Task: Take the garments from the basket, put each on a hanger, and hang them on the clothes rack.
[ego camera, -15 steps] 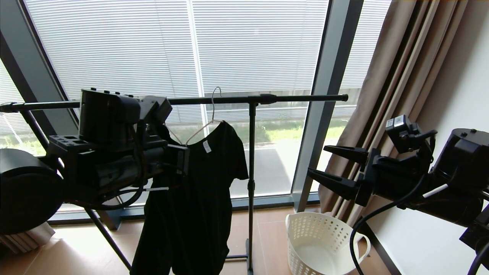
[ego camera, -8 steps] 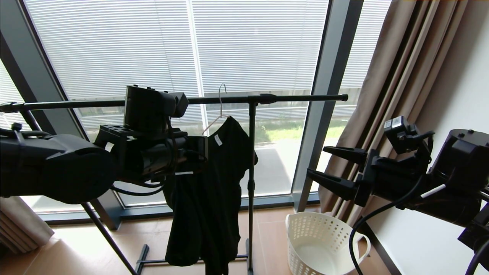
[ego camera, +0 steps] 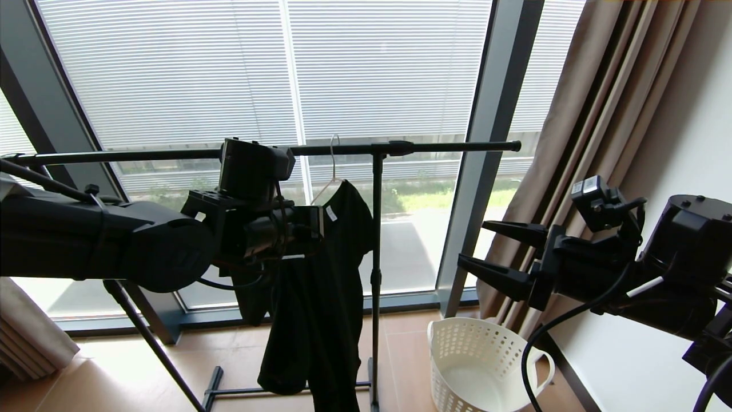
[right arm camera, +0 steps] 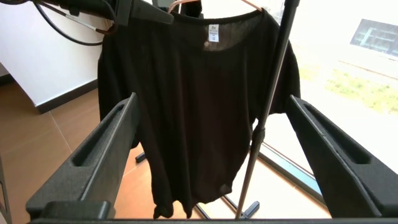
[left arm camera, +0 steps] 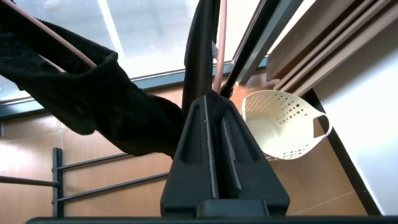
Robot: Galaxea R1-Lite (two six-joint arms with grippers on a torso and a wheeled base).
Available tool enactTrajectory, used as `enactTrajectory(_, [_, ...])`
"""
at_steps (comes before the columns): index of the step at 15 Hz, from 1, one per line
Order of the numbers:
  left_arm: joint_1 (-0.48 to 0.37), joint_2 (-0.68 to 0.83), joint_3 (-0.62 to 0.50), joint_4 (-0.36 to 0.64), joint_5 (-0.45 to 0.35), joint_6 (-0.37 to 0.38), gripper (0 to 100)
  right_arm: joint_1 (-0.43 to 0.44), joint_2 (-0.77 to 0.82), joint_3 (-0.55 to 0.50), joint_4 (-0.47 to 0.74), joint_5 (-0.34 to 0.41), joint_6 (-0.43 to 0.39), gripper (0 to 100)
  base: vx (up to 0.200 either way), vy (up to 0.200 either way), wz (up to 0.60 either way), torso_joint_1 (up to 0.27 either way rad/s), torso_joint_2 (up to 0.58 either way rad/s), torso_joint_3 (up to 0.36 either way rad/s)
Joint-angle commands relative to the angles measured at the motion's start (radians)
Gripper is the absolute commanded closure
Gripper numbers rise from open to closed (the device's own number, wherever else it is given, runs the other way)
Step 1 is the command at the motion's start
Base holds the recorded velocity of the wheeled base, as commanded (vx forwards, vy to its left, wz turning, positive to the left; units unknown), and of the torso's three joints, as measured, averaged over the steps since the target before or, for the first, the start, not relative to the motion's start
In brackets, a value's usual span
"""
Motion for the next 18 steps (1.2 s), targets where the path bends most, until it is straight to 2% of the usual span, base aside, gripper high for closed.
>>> enactTrajectory(1, [0.000,0.016,-0.004,-0.003,0.001,-0.001,100,0.000,0.008,0.000,0.000,0.000,0.000,0,0.000,0.000,0.00,0.000,0.00,0.000])
enactTrajectory(4, [0.000,0.030,0.002,-0.047,0.004,0.001,100,0.000,0.008,0.000,0.000,0.000,-0.001,0,0.000,0.000,0.00,0.000,0.00,0.000])
enactTrajectory(7, [0.001,0.031,0.004,-0.047,0.002,0.001,100,0.000,0.010,0.000,0.000,0.000,-0.001,0,0.000,0.000,0.00,0.000,0.00,0.000])
enactTrajectory(8, [0.001,0.031,0.004,-0.047,0.002,0.001,0,0.000,0.010,0.000,0.000,0.000,-0.001,0,0.000,0.000,0.00,0.000,0.00,0.000])
enactTrajectory(14, [0.000,0.010,0.010,-0.041,0.001,0.014,0,0.000,0.010,0.002,0.000,0.000,-0.001,0,0.000,0.000,0.00,0.000,0.00,0.000])
enactTrajectory(16, [-0.002,-0.040,0.035,-0.037,0.001,0.016,0,0.000,0.008,0.002,-0.002,0.000,-0.001,0,0.000,0.000,0.00,0.000,0.00,0.000])
enactTrajectory(18, [0.000,-0.155,0.100,0.008,0.001,0.021,0,0.000,0.000,0.005,-0.002,0.000,-0.001,0,0.000,0.000,0.00,0.000,0.00,0.000])
